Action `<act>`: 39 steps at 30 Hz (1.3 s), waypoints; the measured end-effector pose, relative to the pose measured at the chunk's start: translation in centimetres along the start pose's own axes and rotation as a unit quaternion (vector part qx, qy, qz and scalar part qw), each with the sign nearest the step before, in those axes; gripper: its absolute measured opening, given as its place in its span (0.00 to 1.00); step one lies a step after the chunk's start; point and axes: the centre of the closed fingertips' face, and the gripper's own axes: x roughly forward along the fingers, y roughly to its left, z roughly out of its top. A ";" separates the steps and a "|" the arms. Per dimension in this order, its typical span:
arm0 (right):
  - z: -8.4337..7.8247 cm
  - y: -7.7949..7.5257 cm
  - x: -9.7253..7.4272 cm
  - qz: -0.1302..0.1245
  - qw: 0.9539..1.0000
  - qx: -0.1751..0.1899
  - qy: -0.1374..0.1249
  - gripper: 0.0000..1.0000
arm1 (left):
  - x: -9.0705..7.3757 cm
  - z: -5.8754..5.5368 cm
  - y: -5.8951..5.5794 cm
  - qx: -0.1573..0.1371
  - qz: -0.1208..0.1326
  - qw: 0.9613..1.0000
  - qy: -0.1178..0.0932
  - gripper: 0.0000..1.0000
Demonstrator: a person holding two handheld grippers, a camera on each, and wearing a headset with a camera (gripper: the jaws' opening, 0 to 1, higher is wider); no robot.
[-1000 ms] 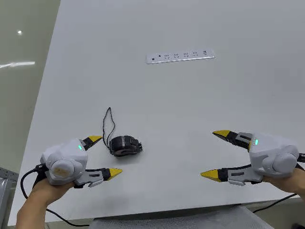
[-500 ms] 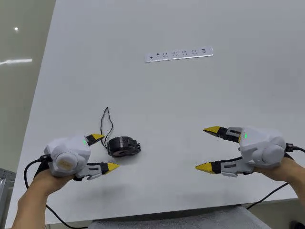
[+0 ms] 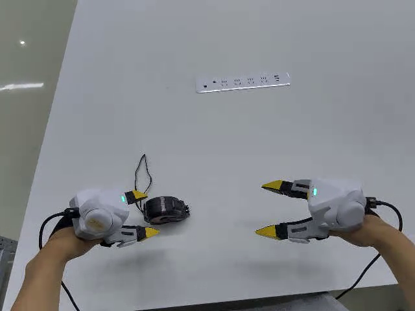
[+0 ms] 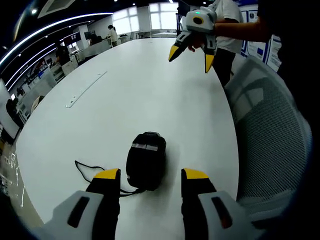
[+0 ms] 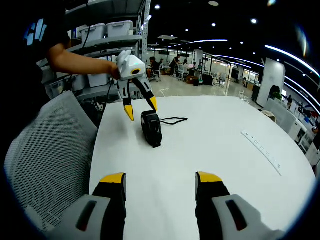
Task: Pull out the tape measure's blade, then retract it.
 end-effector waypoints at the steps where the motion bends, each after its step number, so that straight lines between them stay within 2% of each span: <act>1: 0.0 0.0 0.2 0.002 1.000 -0.002 0.001 0.55 | 0.1 -0.1 0.1 0.004 -0.001 1.000 0.003 0.45; 5: 0.2 0.0 0.9 0.009 1.000 -0.009 0.003 0.53 | 0.7 -0.1 0.4 0.016 -0.007 1.000 0.012 0.45; 11: 0.3 -0.1 2.5 0.019 1.000 -0.017 0.003 0.50 | 1.4 -0.3 0.2 0.033 -0.028 0.999 0.022 0.41; 18: 0.8 -0.1 4.2 0.032 0.999 -0.025 0.002 0.48 | 2.1 -0.8 0.3 0.048 -0.039 0.997 0.034 0.40; 27: 0.8 -0.3 6.5 0.044 0.998 -0.033 0.004 0.45 | 2.4 -0.9 0.6 0.074 -0.048 0.995 0.046 0.30; 31: 1.1 -0.5 7.5 0.047 0.998 -0.029 -0.003 0.43 | 2.5 -0.9 0.5 0.075 -0.049 0.995 0.051 0.29; 37: 1.1 -0.3 9.1 0.062 0.998 -0.031 -0.001 0.39 | 2.7 -1.0 0.5 0.079 -0.049 0.994 0.053 0.29; 39: 1.1 -0.2 9.7 0.067 0.997 -0.026 -0.003 0.37 | 2.6 -1.0 0.6 0.065 -0.042 0.995 0.055 0.29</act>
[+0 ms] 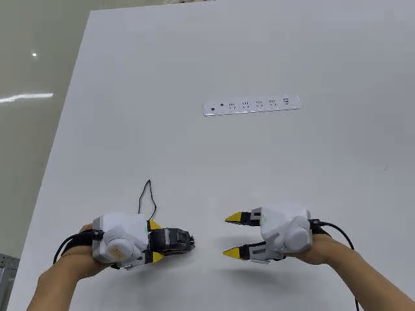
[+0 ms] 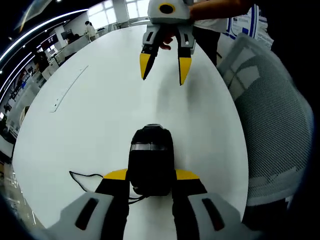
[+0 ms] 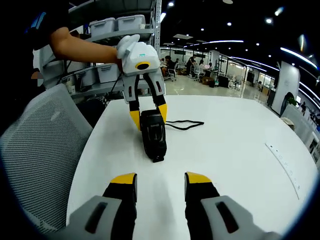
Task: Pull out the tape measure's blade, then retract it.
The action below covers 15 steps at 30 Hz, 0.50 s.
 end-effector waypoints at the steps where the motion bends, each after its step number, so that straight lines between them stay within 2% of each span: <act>1: 0.0 0.0 0.2 0.003 1.000 0.001 -0.001 0.36 | 0.0 0.0 0.0 0.001 0.002 1.000 0.001 0.28; 4: 0.1 0.2 1.0 0.009 1.000 0.000 -0.001 0.34 | -0.2 -0.2 -0.3 0.005 0.000 1.000 0.000 0.27; 15: 0.1 1.0 3.8 0.033 0.999 -0.003 -0.002 0.29 | -0.2 -0.1 0.0 0.005 -0.005 1.000 -0.008 0.26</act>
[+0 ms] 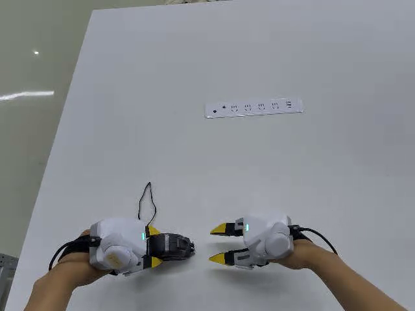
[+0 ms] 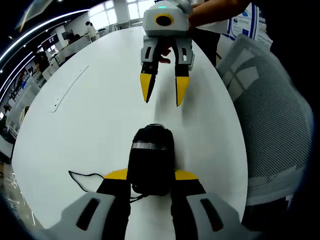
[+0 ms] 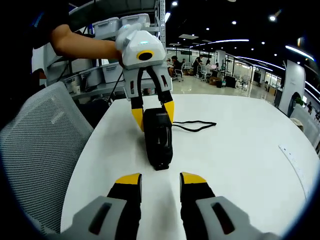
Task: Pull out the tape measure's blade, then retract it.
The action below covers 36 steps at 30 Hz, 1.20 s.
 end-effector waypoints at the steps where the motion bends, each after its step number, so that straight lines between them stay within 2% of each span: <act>1: 0.0 0.1 0.2 0.002 1.000 0.000 0.001 0.28 | 0.0 0.0 0.0 -0.001 0.000 1.000 -0.002 0.26; 12: -0.3 0.2 2.4 0.017 1.000 -0.001 0.007 0.24 | -0.1 0.0 -0.1 -0.002 0.001 1.000 -0.011 0.26; 19: -0.9 0.0 3.5 0.020 1.000 -0.003 0.017 0.23 | -0.1 0.1 -0.1 -0.008 0.001 1.000 -0.024 0.25; 36: -0.1 -0.3 4.6 0.027 1.000 -0.010 0.012 0.18 | -0.2 -0.1 0.0 -0.016 -0.003 0.999 -0.039 0.25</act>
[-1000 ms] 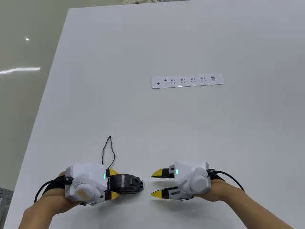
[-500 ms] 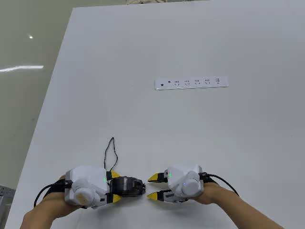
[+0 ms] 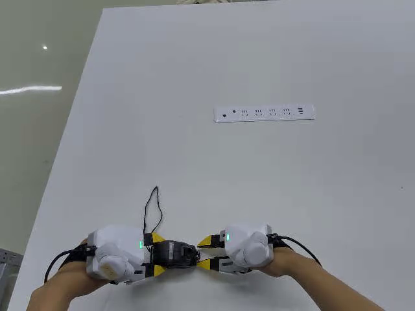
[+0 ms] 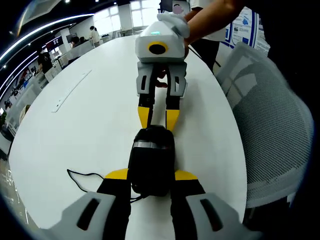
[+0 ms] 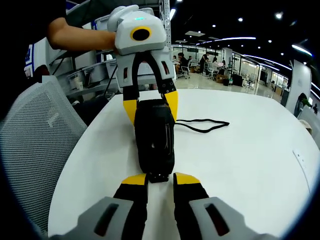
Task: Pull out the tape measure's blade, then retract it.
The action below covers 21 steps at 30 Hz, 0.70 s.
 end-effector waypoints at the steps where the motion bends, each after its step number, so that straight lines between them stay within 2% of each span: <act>1: 0.0 0.1 0.0 0.001 1.000 -0.001 0.000 0.18 | 0.0 0.0 0.0 0.000 0.000 1.000 0.000 0.25; 6: -0.2 0.4 0.2 0.005 1.000 -0.007 0.007 0.14 | -0.1 -0.1 0.0 -0.002 0.001 1.000 -0.004 0.25; 16: -0.1 0.4 0.3 0.007 1.000 -0.013 0.005 0.15 | -0.3 -0.4 -0.1 -0.006 -0.001 1.000 -0.007 0.26; 21: 0.0 0.5 0.5 0.006 1.000 -0.029 0.007 0.14 | -0.4 -0.4 -0.1 -0.005 -0.002 1.000 -0.008 0.26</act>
